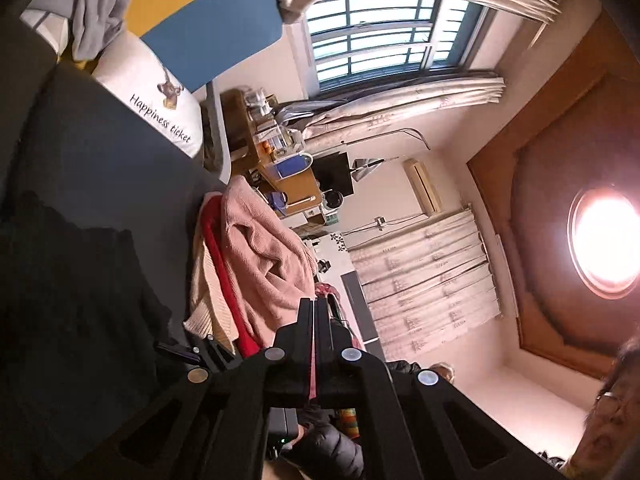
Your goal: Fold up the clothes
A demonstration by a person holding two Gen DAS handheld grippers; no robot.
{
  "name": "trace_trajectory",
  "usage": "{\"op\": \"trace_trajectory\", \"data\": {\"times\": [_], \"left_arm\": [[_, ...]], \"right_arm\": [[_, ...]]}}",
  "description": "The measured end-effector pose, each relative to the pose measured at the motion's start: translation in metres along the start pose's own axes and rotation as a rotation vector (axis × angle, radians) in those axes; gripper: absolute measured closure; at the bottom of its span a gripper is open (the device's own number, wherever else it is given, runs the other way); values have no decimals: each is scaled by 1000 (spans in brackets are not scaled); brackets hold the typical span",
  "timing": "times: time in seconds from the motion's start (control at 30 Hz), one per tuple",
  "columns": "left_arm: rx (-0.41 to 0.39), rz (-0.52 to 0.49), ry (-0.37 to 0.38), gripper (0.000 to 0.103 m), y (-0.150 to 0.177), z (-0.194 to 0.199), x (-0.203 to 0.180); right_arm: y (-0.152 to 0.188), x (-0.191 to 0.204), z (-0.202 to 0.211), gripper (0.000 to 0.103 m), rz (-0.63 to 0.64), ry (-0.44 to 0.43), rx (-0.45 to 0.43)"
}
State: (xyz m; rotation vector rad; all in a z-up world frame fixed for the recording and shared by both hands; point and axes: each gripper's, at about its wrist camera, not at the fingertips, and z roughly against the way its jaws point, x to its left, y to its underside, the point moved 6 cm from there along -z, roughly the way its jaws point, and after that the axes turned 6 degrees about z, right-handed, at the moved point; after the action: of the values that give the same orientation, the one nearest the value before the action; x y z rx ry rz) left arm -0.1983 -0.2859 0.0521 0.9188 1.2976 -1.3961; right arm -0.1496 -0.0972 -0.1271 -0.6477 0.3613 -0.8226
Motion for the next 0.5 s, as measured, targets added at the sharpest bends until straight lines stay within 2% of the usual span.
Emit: {"op": "trace_trajectory", "data": {"times": [0.03,0.07,0.17,0.2,0.23,0.3,0.4,0.5], "left_arm": [[-8,-15,-79,90,1,7,8],[-7,-25,-152,85,2,15,16],[5,-79,-438,76,11,31,34],[11,-84,-493,71,15,38,40],[19,-80,-520,61,19,47,46],[36,-71,-575,56,27,64,57],[60,-58,-657,42,39,91,74],[22,20,-597,36,48,108,89]], "right_arm": [[3,4,5,0,0,-1,-1],[10,13,16,0,0,-1,-2],[11,12,14,0,-5,-8,-7],[11,11,13,0,-6,-10,-8],[13,12,15,0,-5,-9,-9],[13,12,17,0,-4,-8,-10],[8,9,11,0,-5,-11,-13],[8,8,11,0,-3,-10,-13]]}}
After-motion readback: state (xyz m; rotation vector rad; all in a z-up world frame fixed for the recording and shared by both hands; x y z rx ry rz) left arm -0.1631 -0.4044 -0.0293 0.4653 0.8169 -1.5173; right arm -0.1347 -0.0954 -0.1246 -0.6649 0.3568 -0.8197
